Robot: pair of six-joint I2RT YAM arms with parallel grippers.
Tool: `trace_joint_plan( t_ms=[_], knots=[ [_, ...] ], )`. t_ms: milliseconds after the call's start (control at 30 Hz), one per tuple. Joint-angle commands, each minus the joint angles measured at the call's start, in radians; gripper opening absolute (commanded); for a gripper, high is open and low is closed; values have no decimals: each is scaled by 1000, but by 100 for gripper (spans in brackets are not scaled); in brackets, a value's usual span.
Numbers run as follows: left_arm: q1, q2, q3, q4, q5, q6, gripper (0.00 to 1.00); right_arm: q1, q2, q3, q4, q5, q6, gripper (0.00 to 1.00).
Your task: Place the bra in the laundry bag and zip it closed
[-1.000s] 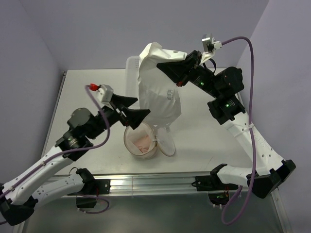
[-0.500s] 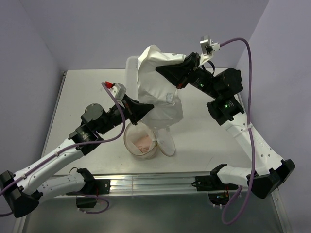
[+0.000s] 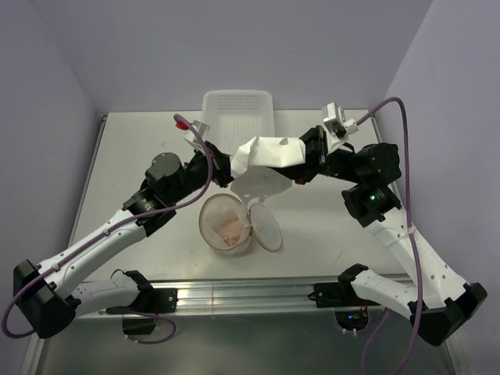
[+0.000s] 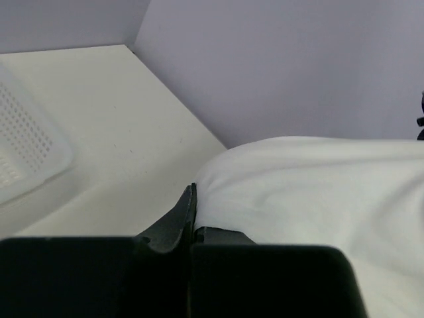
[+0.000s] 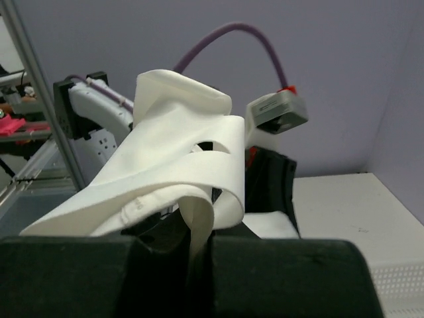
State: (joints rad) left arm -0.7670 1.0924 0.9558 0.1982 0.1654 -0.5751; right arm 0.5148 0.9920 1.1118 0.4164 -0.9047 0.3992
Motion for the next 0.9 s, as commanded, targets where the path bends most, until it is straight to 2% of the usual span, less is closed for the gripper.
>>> trace_joint_plan(
  t_ms=[0, 167, 267, 300, 367, 533, 700, 867],
  knots=[
    [69, 6, 64, 43, 29, -78, 0, 2, -68, -27, 29, -89, -57, 7],
    [107, 40, 109, 47, 80, -126, 0, 2, -104, -82, 0, -69, -89, 18],
    [118, 52, 130, 47, 97, -138, 0, 2, -108, -78, -86, -76, -135, 35],
    [129, 57, 148, 40, 101, -141, 0, 1, -118, -102, -80, -69, -131, 44],
    [136, 55, 155, 46, 105, -153, 0, 1, -130, -165, -36, -50, -99, 48],
    [149, 63, 210, 30, 98, -151, 0, 2, -187, -256, -7, -7, -76, 50],
    [149, 60, 244, 26, 102, -160, 0, 2, -222, -334, -11, 87, -65, 63],
    [149, 58, 253, 11, 89, -152, 0, 2, -246, -372, -30, 188, -83, 63]
  ],
)
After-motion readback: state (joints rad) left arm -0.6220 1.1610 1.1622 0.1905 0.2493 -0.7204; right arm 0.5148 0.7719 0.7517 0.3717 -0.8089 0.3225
